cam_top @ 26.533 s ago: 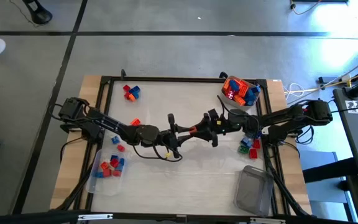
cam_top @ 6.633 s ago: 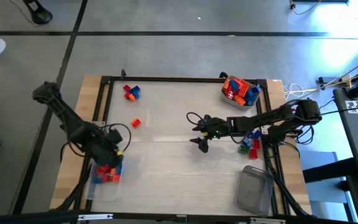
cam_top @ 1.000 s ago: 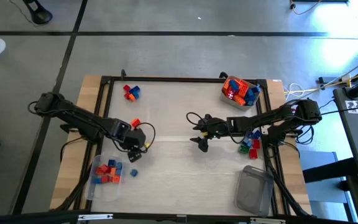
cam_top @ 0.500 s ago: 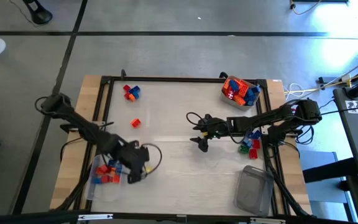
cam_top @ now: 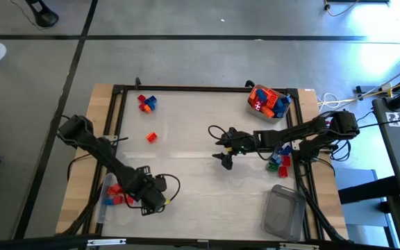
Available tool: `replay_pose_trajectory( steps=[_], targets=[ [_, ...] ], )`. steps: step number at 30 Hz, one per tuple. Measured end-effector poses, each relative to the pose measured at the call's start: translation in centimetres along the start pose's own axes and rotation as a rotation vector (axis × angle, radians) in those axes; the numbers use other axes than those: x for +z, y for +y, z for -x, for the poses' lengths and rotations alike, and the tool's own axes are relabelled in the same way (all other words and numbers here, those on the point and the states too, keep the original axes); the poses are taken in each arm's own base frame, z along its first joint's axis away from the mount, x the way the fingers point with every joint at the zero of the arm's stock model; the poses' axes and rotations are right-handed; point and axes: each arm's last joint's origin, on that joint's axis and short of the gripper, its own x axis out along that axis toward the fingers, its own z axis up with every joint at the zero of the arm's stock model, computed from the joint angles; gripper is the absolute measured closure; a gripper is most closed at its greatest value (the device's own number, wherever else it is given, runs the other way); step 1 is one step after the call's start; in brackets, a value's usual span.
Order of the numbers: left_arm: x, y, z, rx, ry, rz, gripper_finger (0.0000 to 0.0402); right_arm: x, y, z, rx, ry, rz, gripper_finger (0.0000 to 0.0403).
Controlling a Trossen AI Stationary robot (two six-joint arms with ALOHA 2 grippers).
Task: Sort blocks by size
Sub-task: Put the blue game piece into the transparent bin
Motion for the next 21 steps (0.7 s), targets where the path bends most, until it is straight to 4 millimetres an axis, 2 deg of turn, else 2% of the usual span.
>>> replay_pose_trajectory(
  steps=[8, 14, 21],
  targets=[
    [-0.5, 0.8, -1.5, 0.028, 0.035, 0.052, 0.0167, 0.0, 0.0, 0.0, 0.0, 0.001, 0.0, 0.0109],
    [-0.6, 0.5, -3.0, -0.07, 0.025, 0.047, 0.0167, 0.0, 0.0, 0.0, 0.0, 0.001, 0.0, 0.0109],
    [-1.0, 1.0, -4.0, -0.06, 0.037, 0.053, 0.0167, 0.0, 0.0, 0.0, 0.0, 0.0, 0.0, 0.0109]
  ],
)
